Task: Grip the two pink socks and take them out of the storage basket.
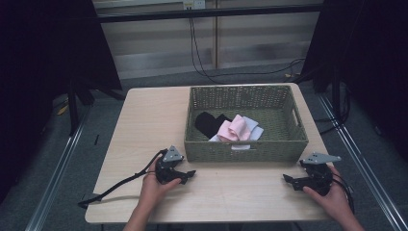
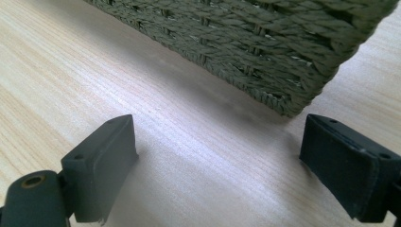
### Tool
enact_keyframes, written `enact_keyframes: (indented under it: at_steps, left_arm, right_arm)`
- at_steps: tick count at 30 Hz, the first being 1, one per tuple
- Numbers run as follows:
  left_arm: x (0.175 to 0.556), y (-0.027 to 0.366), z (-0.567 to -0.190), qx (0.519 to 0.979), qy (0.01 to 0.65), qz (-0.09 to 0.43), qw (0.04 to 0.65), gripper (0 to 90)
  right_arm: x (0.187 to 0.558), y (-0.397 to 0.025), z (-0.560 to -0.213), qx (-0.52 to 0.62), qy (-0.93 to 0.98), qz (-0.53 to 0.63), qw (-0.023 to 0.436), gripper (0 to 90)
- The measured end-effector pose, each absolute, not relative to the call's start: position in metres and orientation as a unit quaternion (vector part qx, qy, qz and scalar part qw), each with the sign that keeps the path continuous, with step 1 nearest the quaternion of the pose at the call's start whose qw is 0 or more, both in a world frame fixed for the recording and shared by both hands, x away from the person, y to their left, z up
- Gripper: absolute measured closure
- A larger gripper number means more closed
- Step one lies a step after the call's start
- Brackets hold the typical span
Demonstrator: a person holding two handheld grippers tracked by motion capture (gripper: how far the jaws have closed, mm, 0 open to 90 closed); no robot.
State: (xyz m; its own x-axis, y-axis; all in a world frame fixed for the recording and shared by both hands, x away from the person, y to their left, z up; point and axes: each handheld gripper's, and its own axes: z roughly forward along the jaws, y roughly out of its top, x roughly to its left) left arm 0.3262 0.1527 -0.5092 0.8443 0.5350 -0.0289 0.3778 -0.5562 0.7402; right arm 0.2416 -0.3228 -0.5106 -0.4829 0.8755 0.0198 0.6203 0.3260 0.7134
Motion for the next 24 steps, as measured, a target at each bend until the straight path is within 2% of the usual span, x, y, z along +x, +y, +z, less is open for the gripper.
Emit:
enact_keyframes:
  at_steps: [7,12,17,24]
  left_arm:
    - [0.326,0.153,-0.509,0.877,0.260,0.099,0.393,24.6]
    - [0.327,0.153,-0.510,0.876,0.257,0.097,0.395,24.6]
    - [0.328,0.154,-0.509,0.879,0.253,0.095,0.393,24.5]
    - [0.328,0.154,-0.509,0.879,0.253,0.094,0.393,24.5]
  right_arm:
    - [0.242,-0.322,-0.510,0.473,0.793,0.336,0.187,11.8]
    - [0.241,-0.317,-0.497,0.465,0.815,0.320,0.132,14.7]
    - [0.241,-0.304,-0.483,0.441,0.835,0.311,0.113,15.3]
    - [0.249,-0.275,-0.443,0.401,0.858,0.308,0.084,16.8]
